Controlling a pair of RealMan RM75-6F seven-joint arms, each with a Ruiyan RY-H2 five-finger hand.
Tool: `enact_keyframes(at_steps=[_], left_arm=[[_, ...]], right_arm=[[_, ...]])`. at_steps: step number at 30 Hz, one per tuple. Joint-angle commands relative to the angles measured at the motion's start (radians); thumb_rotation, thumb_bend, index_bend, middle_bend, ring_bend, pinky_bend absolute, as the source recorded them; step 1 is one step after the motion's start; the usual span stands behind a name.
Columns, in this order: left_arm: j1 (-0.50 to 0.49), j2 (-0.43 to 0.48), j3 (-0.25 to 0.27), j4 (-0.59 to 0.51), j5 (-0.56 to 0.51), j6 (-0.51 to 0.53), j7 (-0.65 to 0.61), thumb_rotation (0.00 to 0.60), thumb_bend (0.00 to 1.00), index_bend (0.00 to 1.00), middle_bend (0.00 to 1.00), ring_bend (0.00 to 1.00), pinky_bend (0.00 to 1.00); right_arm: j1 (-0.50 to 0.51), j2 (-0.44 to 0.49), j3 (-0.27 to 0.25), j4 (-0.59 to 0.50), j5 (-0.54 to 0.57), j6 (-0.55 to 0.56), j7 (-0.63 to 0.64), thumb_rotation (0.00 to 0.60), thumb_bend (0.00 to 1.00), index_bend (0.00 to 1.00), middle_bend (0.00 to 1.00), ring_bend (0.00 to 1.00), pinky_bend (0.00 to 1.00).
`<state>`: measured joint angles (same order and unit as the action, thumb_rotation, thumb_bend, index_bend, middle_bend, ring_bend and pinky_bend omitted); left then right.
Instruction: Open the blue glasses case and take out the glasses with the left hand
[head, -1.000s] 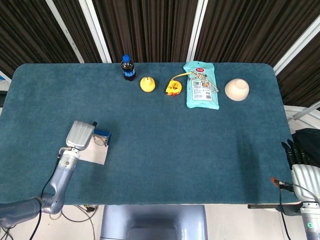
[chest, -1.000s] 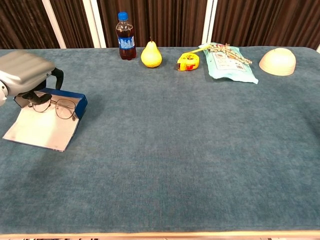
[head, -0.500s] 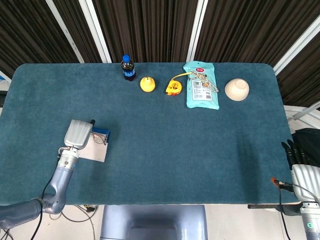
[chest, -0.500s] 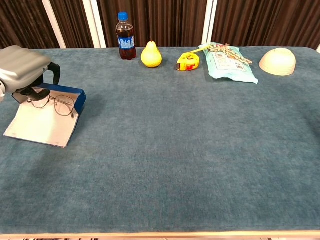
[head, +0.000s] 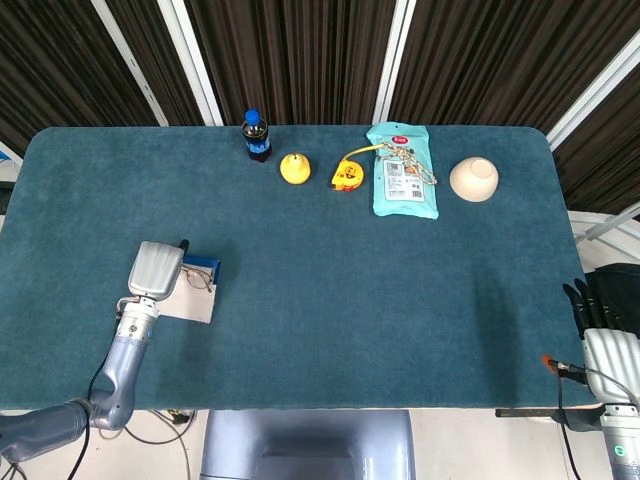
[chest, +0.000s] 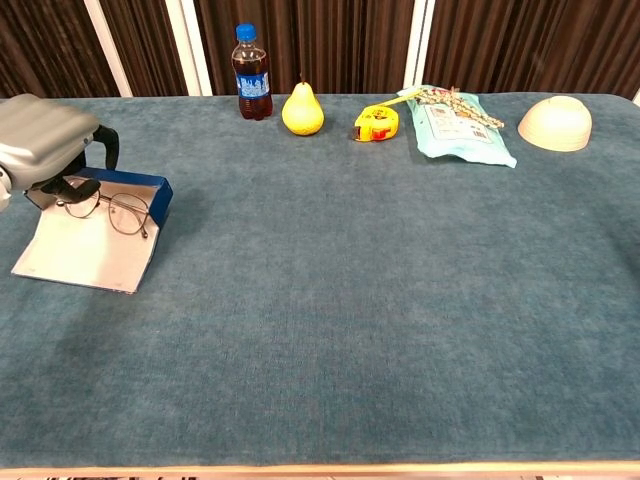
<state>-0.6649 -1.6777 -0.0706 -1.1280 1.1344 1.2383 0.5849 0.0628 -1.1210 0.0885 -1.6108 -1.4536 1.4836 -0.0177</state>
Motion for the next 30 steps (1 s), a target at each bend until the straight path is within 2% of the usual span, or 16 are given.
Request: enact_keyframes(at_steps=[1, 8, 22, 30], left_arm=[[0.003, -0.004, -0.007, 0.011, 0.015, 0.004, -0.003, 0.600, 0.44, 0.59, 1.00, 0.90, 0.98], [0.013, -0.009, -0.022, 0.024, 0.038, 0.006, -0.005, 0.600, 0.44, 0.59, 1.00, 0.90, 0.98], [0.027, -0.041, -0.016, 0.115, 0.163, 0.049, -0.085, 0.600, 0.44, 0.59, 1.00, 0.90, 0.98], [0.036, -0.053, -0.025, 0.141, 0.170, 0.025, -0.094, 0.600, 0.44, 0.59, 1.00, 0.90, 0.98]], right_arm=[[0.000, -0.001, 0.000, 0.001, 0.000, 0.000, 0.000, 0.600, 0.17, 0.00, 0.00, 0.00, 0.21], [0.000, -0.001, 0.001, 0.000, 0.000, 0.000, 0.001, 0.600, 0.17, 0.00, 0.00, 0.00, 0.21], [0.000, -0.002, 0.001, 0.000, -0.002, 0.003, 0.005, 0.600, 0.17, 0.00, 0.00, 0.00, 0.21], [0.000, -0.001, 0.001, -0.001, -0.002, 0.002, 0.004, 0.600, 0.17, 0.00, 0.00, 0.00, 0.21]])
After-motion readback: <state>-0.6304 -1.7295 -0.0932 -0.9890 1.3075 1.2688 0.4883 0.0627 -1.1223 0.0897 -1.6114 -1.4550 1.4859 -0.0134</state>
